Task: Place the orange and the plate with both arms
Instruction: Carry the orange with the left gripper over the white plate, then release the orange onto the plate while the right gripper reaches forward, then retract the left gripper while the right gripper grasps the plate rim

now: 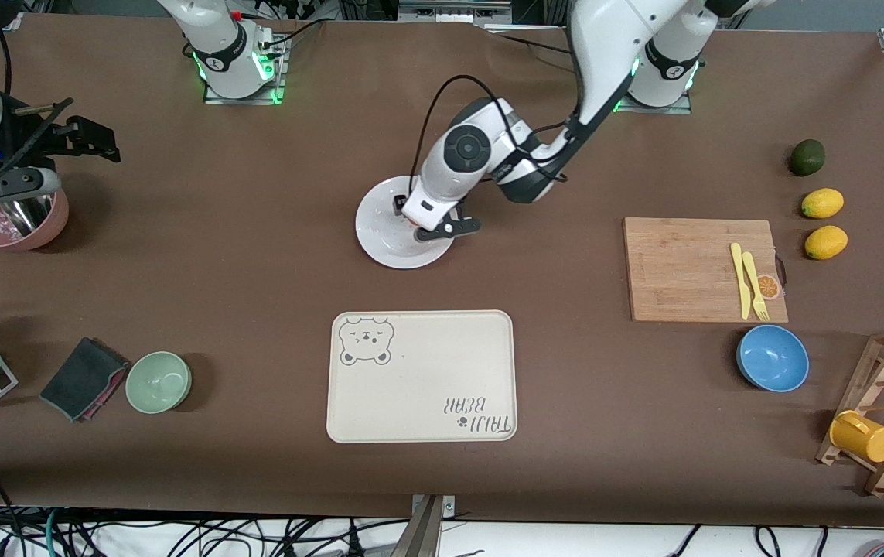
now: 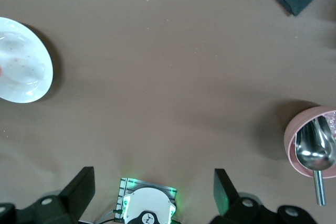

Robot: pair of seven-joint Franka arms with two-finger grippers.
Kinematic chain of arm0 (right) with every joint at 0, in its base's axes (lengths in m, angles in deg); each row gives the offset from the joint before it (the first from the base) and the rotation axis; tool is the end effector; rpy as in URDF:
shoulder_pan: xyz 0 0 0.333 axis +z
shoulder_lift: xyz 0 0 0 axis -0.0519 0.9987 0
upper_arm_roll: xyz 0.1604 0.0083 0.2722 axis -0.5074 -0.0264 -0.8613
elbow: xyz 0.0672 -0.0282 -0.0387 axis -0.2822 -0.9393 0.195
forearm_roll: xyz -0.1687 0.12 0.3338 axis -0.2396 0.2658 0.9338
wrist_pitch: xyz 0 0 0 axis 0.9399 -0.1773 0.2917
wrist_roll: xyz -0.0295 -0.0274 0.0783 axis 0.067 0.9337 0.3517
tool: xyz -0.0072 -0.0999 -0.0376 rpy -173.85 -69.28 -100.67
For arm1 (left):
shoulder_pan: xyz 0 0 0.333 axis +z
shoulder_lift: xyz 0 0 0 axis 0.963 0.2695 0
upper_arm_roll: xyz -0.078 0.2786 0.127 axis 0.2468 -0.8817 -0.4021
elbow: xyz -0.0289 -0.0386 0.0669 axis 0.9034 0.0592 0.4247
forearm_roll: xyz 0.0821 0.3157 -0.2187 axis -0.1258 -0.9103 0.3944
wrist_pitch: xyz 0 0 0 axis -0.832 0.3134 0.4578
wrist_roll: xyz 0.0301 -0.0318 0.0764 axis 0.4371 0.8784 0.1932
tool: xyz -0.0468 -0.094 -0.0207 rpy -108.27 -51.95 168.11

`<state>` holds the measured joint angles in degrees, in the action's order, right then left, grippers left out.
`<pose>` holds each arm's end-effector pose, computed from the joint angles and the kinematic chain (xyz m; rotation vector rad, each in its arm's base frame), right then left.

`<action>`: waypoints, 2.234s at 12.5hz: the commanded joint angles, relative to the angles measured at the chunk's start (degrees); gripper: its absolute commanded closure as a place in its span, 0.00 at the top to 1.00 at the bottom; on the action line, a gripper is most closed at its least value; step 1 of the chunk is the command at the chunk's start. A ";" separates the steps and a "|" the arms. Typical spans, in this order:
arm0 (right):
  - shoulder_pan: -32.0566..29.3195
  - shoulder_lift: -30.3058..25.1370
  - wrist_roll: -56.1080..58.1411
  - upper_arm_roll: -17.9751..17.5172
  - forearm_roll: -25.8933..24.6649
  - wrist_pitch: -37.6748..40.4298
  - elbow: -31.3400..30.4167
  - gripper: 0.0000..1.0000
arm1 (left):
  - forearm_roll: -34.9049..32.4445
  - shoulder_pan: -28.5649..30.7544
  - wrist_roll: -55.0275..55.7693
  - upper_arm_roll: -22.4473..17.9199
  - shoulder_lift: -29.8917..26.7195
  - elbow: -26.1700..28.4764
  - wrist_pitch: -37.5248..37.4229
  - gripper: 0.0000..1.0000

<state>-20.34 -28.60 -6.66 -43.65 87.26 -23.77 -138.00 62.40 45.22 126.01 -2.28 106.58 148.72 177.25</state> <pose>0.5400 0.0311 0.5810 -3.0819 -0.3495 0.3729 0.4281 -0.5384 0.2307 2.8409 0.4196 -0.3503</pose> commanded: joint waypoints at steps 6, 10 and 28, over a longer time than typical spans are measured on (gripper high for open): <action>0.58 -3.70 0.23 -2.54 6.94 -11.80 -13.59 1.00 | 0.19 1.28 0.12 -1.71 -1.23 -2.92 -3.51 1.00; 0.58 -5.98 0.05 -6.14 14.04 -23.73 -24.56 1.00 | -10.76 8.30 -2.67 -1.62 -9.51 -3.97 -18.10 1.00; 4.00 16.59 38.62 -21.01 75.12 -70.95 -49.73 1.00 | -5.61 29.85 -54.01 -19.02 -38.69 -4.00 -44.96 1.00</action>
<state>-18.44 -15.12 29.08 -64.45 158.90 -91.43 -188.77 55.85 76.94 74.06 -19.25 70.56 138.95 128.88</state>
